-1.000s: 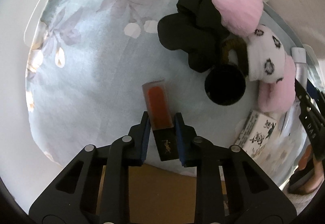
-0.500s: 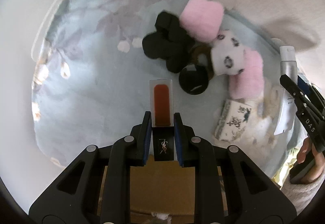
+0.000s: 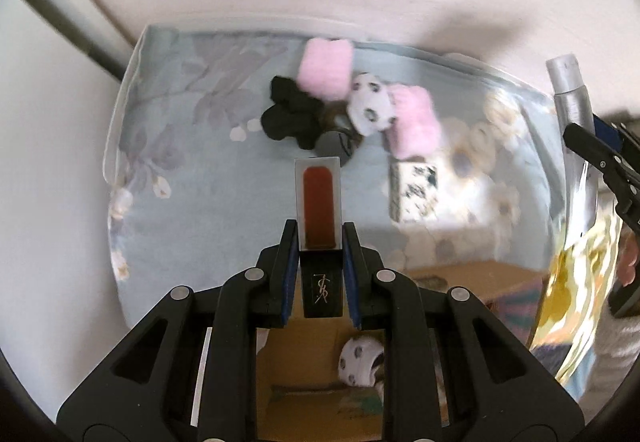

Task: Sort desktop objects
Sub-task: 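Carry the lipstick and white tube into the cardboard box and release both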

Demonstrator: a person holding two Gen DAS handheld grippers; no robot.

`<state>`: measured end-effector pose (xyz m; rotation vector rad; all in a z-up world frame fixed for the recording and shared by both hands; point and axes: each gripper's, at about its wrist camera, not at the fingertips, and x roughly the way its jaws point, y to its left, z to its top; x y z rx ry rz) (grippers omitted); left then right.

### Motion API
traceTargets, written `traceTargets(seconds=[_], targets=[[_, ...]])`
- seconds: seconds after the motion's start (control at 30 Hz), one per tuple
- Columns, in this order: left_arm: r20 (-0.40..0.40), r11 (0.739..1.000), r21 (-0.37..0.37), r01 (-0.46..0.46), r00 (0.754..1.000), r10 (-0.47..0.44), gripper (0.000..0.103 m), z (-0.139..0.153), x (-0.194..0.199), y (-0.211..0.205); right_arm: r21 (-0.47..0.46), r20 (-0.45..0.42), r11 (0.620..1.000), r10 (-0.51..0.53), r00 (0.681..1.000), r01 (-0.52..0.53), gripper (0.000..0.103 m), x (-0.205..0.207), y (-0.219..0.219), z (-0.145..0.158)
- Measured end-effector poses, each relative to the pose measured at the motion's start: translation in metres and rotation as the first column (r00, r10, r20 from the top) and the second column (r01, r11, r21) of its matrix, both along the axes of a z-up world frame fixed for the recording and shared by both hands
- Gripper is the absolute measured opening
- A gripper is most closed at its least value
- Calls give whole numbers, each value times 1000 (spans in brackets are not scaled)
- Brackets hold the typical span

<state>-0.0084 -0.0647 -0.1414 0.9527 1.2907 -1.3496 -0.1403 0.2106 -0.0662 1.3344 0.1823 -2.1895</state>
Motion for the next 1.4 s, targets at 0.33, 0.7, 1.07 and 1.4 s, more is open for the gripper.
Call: traceTargets(seconds=[0.33, 0.7, 1.07, 1.4], targets=[[-9, 976, -85, 199, 980, -200, 18, 46, -20, 48, -21, 39, 1000, 18, 999, -17, 36, 79, -9, 18], [-25, 948, -99, 302, 952, -306, 18, 43, -28, 100, -23, 77, 999, 49, 996, -47, 8, 141, -26, -7], [-42, 941, -43, 336, 940, -338, 18, 0, -41, 132, -34, 111, 999, -10, 994, 14, 8, 157, -25, -26], [-43, 939, 10, 345, 938, -344, 19, -11, -43, 132, -23, 146, 1000, 17, 989, -14, 9, 155, -34, -37]])
